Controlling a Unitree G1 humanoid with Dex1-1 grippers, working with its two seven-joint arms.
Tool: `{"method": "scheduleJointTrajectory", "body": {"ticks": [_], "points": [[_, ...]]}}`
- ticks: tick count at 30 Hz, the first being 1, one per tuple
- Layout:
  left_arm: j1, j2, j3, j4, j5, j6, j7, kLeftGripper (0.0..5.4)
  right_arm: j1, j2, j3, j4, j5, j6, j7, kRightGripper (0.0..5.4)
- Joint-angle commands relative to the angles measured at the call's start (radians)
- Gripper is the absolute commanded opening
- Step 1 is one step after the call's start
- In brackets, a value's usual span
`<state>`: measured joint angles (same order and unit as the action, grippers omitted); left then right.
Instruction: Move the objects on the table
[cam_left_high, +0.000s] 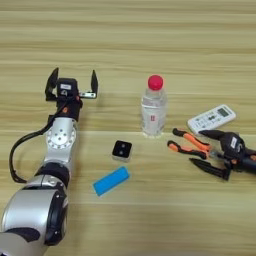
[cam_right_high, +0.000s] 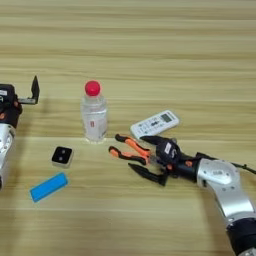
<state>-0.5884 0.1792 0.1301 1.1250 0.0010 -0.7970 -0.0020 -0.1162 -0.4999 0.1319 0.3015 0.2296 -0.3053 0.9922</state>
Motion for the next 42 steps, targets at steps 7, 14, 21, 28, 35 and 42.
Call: {"method": "scheduleJointTrajectory", "body": {"ticks": [7,14,21,28,35,42], "points": [[-0.023,0.002,-0.006,0.016,0.016,0.002,0.005,5.4,0.011,0.035,-0.042,-0.161,0.122,0.078,0.011,5.39],[-0.026,0.0,-0.008,0.018,0.018,0.002,0.006,5.4,-0.032,0.091,-0.037,-0.172,0.083,0.102,-0.09,5.39],[-0.028,-0.002,-0.009,0.02,0.02,0.002,0.01,5.4,-0.08,0.145,-0.013,-0.174,0.035,0.142,-0.166,5.39],[-0.031,-0.005,-0.014,0.022,0.021,0.002,0.015,5.4,-0.136,0.181,0.024,-0.174,0.005,0.196,-0.185,5.39],[-0.035,-0.011,-0.022,0.024,0.022,0.003,0.026,5.4,-0.203,0.21,0.051,-0.151,-0.027,0.239,-0.198,5.39],[-0.037,-0.019,-0.025,0.024,0.028,0.003,0.033,5.4,-0.287,0.256,0.085,-0.085,-0.063,0.268,-0.208,5.23]]}}
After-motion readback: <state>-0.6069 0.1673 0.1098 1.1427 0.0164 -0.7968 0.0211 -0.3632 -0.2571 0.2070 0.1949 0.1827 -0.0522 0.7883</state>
